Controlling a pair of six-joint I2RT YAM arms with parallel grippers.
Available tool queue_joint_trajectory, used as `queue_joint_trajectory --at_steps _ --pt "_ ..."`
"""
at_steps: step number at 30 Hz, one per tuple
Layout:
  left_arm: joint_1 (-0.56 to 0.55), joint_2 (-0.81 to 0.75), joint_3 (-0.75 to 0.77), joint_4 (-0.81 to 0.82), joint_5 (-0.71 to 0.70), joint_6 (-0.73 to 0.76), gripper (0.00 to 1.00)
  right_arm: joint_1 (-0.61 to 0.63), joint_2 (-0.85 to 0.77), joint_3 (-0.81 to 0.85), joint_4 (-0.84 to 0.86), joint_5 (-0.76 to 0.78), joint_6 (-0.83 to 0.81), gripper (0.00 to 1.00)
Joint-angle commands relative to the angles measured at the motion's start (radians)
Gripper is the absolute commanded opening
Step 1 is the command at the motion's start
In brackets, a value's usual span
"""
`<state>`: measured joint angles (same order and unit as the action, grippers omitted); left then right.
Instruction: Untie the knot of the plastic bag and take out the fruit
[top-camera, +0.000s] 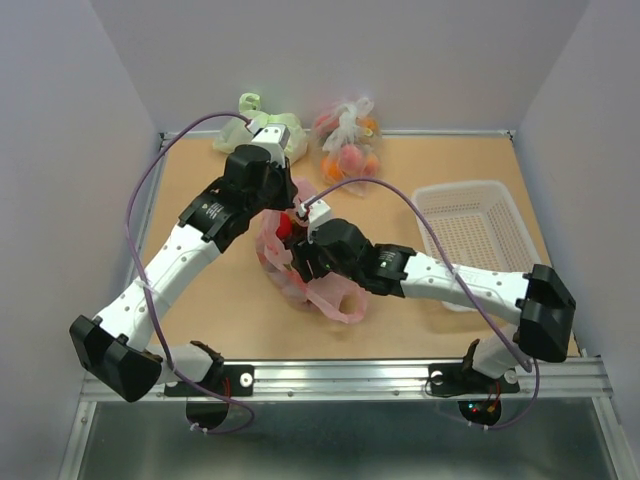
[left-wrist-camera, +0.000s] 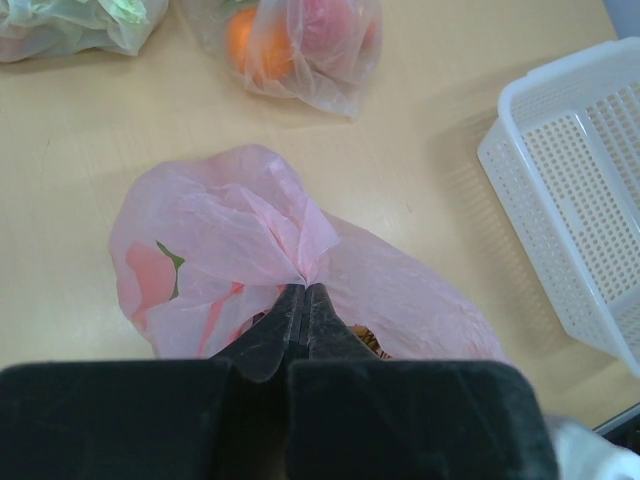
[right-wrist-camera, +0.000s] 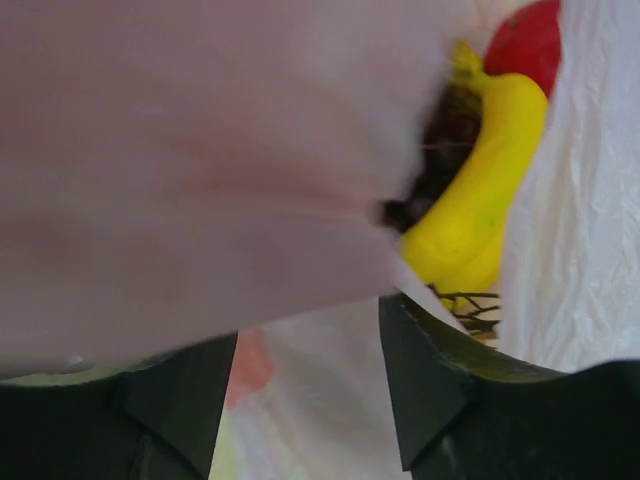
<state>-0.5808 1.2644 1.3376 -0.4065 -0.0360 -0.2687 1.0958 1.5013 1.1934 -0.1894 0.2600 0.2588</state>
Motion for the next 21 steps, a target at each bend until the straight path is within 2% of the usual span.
queue_joint_trajectory --at_steps 1,7,11,16,19,21 --pt "0.001 -0.057 0.046 0.023 0.004 -0.009 0.0 -0.043 0.011 -0.07 0.177 0.068 -0.006 0.6" --pt "0.006 -0.059 0.017 0.063 -0.088 -0.026 0.0 -0.04 0.043 -0.26 0.182 -0.184 0.08 0.57" --pt "0.027 -0.056 -0.015 0.101 -0.162 -0.061 0.0 0.038 -0.01 -0.402 0.182 -0.211 0.167 0.4" --pt "0.035 -0.054 -0.077 0.135 -0.131 -0.069 0.0 0.07 -0.107 -0.509 0.179 -0.239 0.243 0.36" --pt "0.036 -0.072 -0.113 0.152 -0.041 -0.063 0.0 0.072 -0.203 -0.493 0.119 -0.175 0.243 0.47" --pt "0.036 -0.091 -0.129 0.143 0.008 -0.052 0.0 0.072 -0.245 -0.441 0.069 -0.107 0.227 0.62"
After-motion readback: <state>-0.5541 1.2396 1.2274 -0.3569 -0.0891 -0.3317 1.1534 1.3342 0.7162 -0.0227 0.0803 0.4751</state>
